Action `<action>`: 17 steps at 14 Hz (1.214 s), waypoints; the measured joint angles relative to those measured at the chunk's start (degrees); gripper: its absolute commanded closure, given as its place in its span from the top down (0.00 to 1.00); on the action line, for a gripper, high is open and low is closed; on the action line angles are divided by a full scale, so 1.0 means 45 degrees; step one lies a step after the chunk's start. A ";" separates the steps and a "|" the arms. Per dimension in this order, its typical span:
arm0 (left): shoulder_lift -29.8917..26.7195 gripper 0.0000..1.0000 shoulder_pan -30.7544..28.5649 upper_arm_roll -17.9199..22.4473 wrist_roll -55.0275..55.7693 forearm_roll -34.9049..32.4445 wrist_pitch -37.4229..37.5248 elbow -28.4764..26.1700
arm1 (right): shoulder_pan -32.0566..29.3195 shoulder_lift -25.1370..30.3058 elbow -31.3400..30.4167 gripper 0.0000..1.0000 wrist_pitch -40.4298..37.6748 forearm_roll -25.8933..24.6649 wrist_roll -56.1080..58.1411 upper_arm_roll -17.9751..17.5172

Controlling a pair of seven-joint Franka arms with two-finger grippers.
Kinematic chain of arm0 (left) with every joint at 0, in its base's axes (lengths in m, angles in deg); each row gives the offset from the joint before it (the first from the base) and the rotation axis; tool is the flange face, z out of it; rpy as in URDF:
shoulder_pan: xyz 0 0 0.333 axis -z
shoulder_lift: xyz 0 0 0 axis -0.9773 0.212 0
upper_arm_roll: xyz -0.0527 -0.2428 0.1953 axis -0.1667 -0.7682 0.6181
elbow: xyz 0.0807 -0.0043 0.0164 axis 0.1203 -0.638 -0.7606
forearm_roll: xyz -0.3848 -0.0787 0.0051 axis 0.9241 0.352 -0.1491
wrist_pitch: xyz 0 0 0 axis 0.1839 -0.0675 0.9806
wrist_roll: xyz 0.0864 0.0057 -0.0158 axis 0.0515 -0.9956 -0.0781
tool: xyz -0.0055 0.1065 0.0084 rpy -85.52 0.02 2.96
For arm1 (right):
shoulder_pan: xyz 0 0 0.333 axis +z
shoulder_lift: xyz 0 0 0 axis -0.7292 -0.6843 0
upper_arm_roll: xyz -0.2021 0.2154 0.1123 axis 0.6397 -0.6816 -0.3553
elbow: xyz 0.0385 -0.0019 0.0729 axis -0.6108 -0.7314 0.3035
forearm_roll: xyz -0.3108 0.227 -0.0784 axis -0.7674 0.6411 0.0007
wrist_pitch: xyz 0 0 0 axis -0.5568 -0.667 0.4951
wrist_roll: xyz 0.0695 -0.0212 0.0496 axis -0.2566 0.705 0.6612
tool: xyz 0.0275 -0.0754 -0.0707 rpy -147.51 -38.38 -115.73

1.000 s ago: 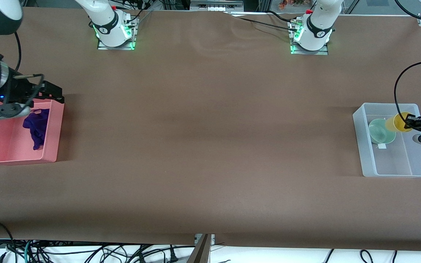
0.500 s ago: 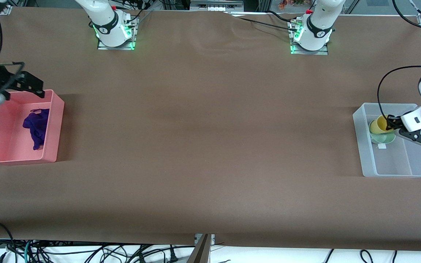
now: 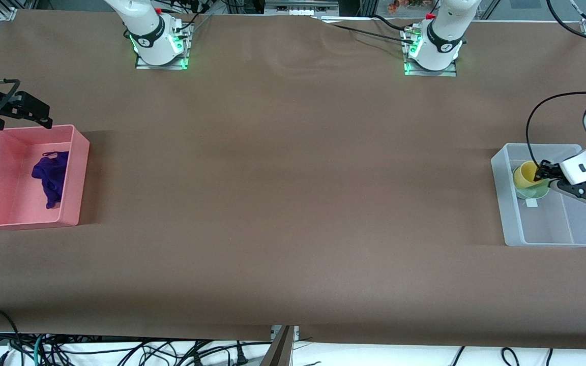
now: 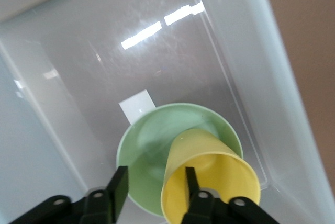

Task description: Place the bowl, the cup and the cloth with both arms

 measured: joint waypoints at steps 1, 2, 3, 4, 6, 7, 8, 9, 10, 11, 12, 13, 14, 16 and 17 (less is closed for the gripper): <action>-0.0345 1.00 -0.0033 -0.0341 0.0001 0.0044 0.0771 0.0272 | 0.0002 -0.0010 0.0000 0.99 0.0001 0.0000 0.0000 -0.0001; -0.0733 1.00 -0.0045 -0.0801 0.0037 0.0230 0.1884 0.0705 | 0.0003 -0.0024 -0.0001 0.99 0.0003 0.0000 0.0000 -0.0001; -0.1121 1.00 -0.0041 -0.1327 0.0165 0.0541 0.3181 0.1271 | 0.0003 -0.0042 -0.0001 0.99 0.0006 0.0000 0.0000 -0.0002; -0.1473 1.00 -0.0020 -0.1867 0.0425 0.0929 0.4541 0.1947 | 0.0003 -0.0058 -0.0001 0.99 0.0011 0.0000 0.0000 -0.0001; -0.1895 1.00 0.0031 -0.2933 0.1390 0.1348 0.6645 0.3188 | 0.0004 -0.0068 -0.0001 0.99 0.0014 0.0001 0.0000 -0.0002; -0.1965 1.00 0.0044 -0.3538 0.2093 0.1384 0.7306 0.3644 | 0.0008 -0.0068 -0.0001 1.00 0.0016 0.0001 0.0000 -0.0004; -0.1969 1.00 0.0058 -0.4162 0.2913 0.1388 0.7808 0.3962 | 0.0016 -0.0068 -0.0001 0.99 0.0019 0.0001 0.0000 -0.0008; -0.1963 1.00 0.0078 -0.4718 0.3712 0.1392 0.8160 0.4138 | 0.0030 -0.0068 -0.0001 1.00 0.0020 0.0001 0.0000 -0.0017; -0.1959 1.00 0.0096 -0.5265 0.4483 0.1392 0.8442 0.4284 | 0.0045 -0.0068 -0.0001 0.99 0.0021 0.0002 0.0000 -0.0030; -0.1959 1.00 0.0110 -0.5755 0.5088 0.1392 0.8669 0.4434 | 0.0052 -0.0067 0.0000 0.99 0.0021 0.0002 0.0000 -0.0045; -0.1968 1.00 0.0145 -0.6134 0.5486 0.1392 0.8820 0.4611 | 0.0052 -0.0068 -0.0001 0.99 0.0021 0.0002 0.0000 -0.0053; -0.2000 1.00 0.0291 -0.6312 0.5678 0.1392 0.8903 0.4782 | 0.0052 -0.0068 -0.0001 0.99 0.0022 0.0002 0.0000 -0.0053; -0.2088 1.00 0.0670 -0.6159 0.5764 0.1393 0.8965 0.4940 | 0.0052 -0.0068 -0.0001 1.00 0.0024 0.0002 0.0000 -0.0053; -0.2591 1.00 0.2115 -0.4776 0.5925 0.1715 0.9056 0.5089 | 0.0051 -0.0068 -0.0001 1.00 0.0034 0.0002 0.0000 -0.0053; -0.2965 1.00 0.2843 -0.3931 0.5960 0.2266 0.9067 0.5095 | 0.0051 -0.0068 -0.0001 1.00 0.0040 0.0002 0.0000 -0.0053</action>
